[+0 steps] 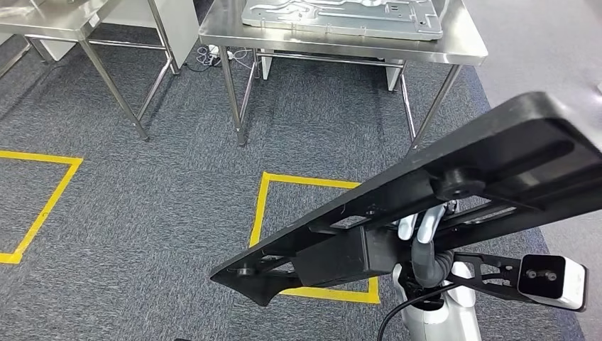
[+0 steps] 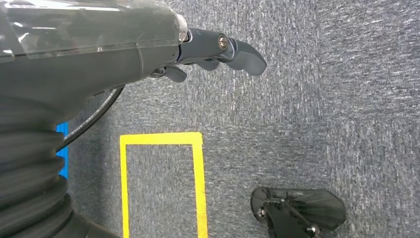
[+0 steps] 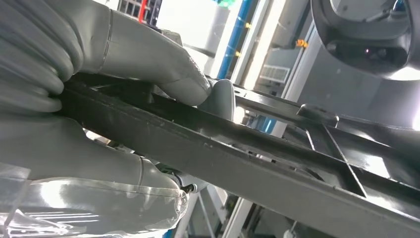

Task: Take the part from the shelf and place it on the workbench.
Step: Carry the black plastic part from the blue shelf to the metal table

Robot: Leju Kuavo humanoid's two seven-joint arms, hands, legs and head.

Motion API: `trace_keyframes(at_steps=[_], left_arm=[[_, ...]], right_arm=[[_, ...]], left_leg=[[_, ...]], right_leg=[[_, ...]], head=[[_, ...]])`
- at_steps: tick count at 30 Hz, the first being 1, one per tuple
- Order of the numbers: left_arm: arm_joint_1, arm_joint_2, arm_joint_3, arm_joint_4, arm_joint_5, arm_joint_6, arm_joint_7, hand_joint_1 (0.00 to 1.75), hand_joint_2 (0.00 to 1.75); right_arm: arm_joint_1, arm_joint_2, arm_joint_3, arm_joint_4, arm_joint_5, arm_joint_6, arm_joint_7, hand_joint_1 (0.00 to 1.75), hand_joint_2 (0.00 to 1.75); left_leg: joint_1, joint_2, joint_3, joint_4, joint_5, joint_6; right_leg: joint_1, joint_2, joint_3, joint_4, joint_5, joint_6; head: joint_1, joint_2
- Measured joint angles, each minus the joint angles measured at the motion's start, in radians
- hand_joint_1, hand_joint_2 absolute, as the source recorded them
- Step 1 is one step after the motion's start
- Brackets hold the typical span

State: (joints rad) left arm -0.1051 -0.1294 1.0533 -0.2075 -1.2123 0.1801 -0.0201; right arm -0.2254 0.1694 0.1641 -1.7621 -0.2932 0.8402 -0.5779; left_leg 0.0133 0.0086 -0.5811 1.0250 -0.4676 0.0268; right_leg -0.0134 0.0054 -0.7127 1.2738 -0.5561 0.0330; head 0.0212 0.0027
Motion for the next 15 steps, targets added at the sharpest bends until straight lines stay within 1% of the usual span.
trace_keyframes(at_steps=[1, 2, 3, 4, 5, 6, 8, 9, 10, 11, 12, 13, 14, 15], left_arm=[[0.0, 0.0, 0.0, 0.0, 0.0, 0.0, 0.0, 0.0, 1.75], [0.0, -0.001, 0.0, 0.0, -0.002, 0.0, 0.001, 0.0, 1.75], [0.0, -0.002, 0.0, 0.0, -0.003, -0.001, 0.002, 0.0, 1.75], [0.0, -0.002, 0.0, 0.0, -0.006, -0.001, 0.003, 0.0, 1.75], [-0.001, -0.003, 0.0, 0.0, -0.008, -0.001, 0.004, 0.0, 1.75], [-0.001, -0.003, 0.0, 0.0, -0.01, -0.001, 0.005, 0.0, 1.75], [-0.002, -0.003, 0.0, 0.0, -0.012, -0.002, 0.007, 0.0, 1.75], [-0.003, -0.003, 0.0, 0.0, -0.013, -0.002, 0.007, 0.0, 1.75], [-0.004, -0.002, -0.001, 0.0, -0.014, -0.002, 0.007, 0.0, 1.75], [-0.004, -0.002, -0.001, 0.0, -0.014, -0.002, 0.007, 0.0, 1.75], [-0.003, -0.002, -0.001, 0.0, -0.014, -0.002, 0.008, 0.0, 1.75], [-0.002, -0.002, -0.001, 0.0, -0.014, -0.002, 0.008, 0.0, 1.75], [-0.001, -0.002, -0.001, 0.0, -0.014, -0.002, 0.008, 0.0, 1.75], [-0.001, -0.002, -0.001, 0.0, -0.014, -0.003, 0.009, 0.0, 1.75]], right_arm=[[0.0, 0.0, 0.0, 0.0, 0.0, -0.004, -0.001, 1.75, 1.75], [0.0, 0.0, 0.0, -0.001, 0.001, -0.007, -0.002, 1.75, 1.75], [-0.001, 0.0, 0.0, -0.002, 0.001, -0.009, -0.002, 1.75, 1.75], [-0.001, 0.0, 0.0, -0.002, 0.002, -0.011, -0.003, 1.75, 1.75], [-0.001, 0.0, -0.001, -0.003, 0.003, -0.013, -0.003, 1.75, 1.75], [-0.001, 0.0, -0.001, -0.003, 0.004, -0.015, -0.003, 1.75, 1.75], [-0.001, 0.0, -0.001, -0.004, 0.006, -0.017, -0.005, 1.75, 1.75], [-0.002, 0.001, -0.001, -0.004, 0.006, -0.017, -0.006, 1.75, 1.75], [-0.003, 0.001, -0.001, -0.005, 0.007, -0.017, -0.006, 1.75, 1.75], [-0.004, 0.001, -0.001, -0.005, 0.008, -0.017, -0.007, 1.75, 1.75], [-0.003, 0.001, -0.001, -0.005, 0.008, -0.017, -0.007, 1.75, 1.75], [-0.002, 0.001, -0.001, -0.005, 0.009, -0.017, -0.007, 1.75, 1.75], [-0.002, 0.001, -0.001, -0.005, 0.01, -0.017, -0.007, 1.75, 1.75], [-0.002, 0.001, -0.001, -0.004, 0.01, -0.017, -0.007, 1.75, 1.75]], left_leg=[[0.0, 0.0, 0.003, 0.0, -0.002, -0.001], [0.0, 0.0, 0.006, 0.0, -0.004, -0.004], [-0.002, 0.0, 0.008, 0.0, -0.007, -0.008], [-0.002, 0.0, 0.009, -0.001, -0.009, -0.013], [-0.003, 0.001, 0.01, -0.002, -0.011, -0.018], [-0.003, 0.002, 0.012, -0.005, -0.012, -0.025], [-0.002, 0.003, 0.016, -0.004, -0.018, -0.036], [-0.002, 0.003, 0.01, 0.017, -0.031, -0.04], [-0.001, 0.001, -0.01, 0.061, -0.053, -0.043], [-0.001, 0.0, -0.041, 0.125, -0.081, -0.045], [0.0, 0.0, -0.081, 0.197, -0.107, -0.047], [0.0, 0.0, -0.115, 0.253, -0.121, -0.049], [0.0, 0.0, -0.136, 0.277, -0.115, -0.05], [0.0, 0.0, -0.136, 0.26, -0.088, -0.049]], right_leg=[[0.0, -0.001, 0.029, -0.061, 0.038, -0.004], [0.002, -0.004, 0.063, -0.133, 0.068, -0.009], [0.005, -0.007, 0.092, -0.192, 0.088, -0.014], [0.009, -0.009, 0.11, -0.231, 0.095, -0.019], [0.013, -0.009, 0.116, -0.246, 0.093, -0.024], [0.016, -0.007, 0.117, -0.249, 0.092, -0.028], [0.011, -0.004, 0.128, -0.26, 0.094, -0.04], [0.008, -0.004, 0.135, -0.267, 0.095, -0.046], [0.006, -0.004, 0.143, -0.272, 0.094, -0.053], [0.008, -0.005, 0.149, -0.274, 0.091, -0.058], [0.009, -0.005, 0.152, -0.273, 0.087, -0.062], [0.01, -0.003, 0.156, -0.273, 0.083, -0.064], [0.011, -0.001, 0.16, -0.272, 0.078, -0.064], [0.012, 0.002, 0.167, -0.271, 0.073, -0.063]], head=[[0.0, 0.0], [0.0, 0.0], [0.0, 0.0], [-0.001, 0.0], [-0.001, 0.0], [-0.001, 0.0], [-0.001, 0.0], [-0.003, 0.0], [-0.005, 0.0], [-0.007, 0.0], [-0.009, 0.0], [-0.009, 0.0], [-0.009, 0.0], [-0.009, 0.0]])
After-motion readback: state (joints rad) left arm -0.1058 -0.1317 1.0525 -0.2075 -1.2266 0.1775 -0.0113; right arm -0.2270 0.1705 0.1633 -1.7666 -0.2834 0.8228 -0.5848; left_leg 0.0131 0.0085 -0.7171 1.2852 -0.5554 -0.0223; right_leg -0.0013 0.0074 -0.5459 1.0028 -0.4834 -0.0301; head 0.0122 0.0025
